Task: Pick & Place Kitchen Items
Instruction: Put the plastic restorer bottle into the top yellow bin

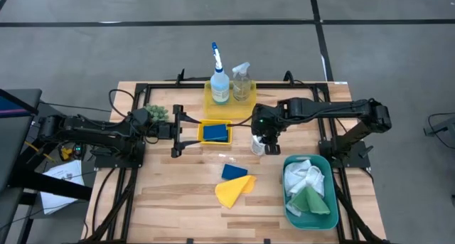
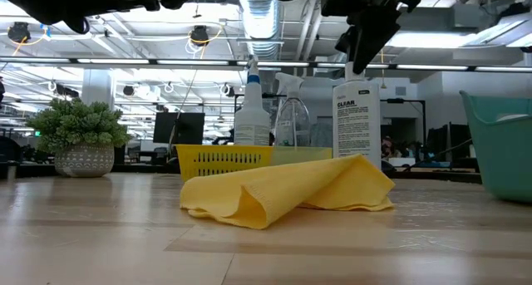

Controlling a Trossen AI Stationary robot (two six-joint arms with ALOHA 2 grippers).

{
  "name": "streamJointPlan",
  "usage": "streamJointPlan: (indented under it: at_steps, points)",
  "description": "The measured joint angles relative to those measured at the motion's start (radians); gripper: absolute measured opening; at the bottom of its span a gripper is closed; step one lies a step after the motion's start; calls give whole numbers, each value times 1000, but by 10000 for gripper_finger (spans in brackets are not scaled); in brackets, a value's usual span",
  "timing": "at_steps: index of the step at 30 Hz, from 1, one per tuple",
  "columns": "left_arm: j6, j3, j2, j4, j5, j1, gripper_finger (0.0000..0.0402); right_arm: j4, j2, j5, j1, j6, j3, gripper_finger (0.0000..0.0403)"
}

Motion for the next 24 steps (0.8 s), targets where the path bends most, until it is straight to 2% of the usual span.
streamJointPlan:
  at_steps: [12, 24]
  points:
    - [0, 0, 0, -1, 0, 0, 298, 2, -10, -28, 1, 16, 16, 107]
    - [0, 0, 0, -3, 0, 0, 298, -12, -17, -27, -6, -53, 86, 107]
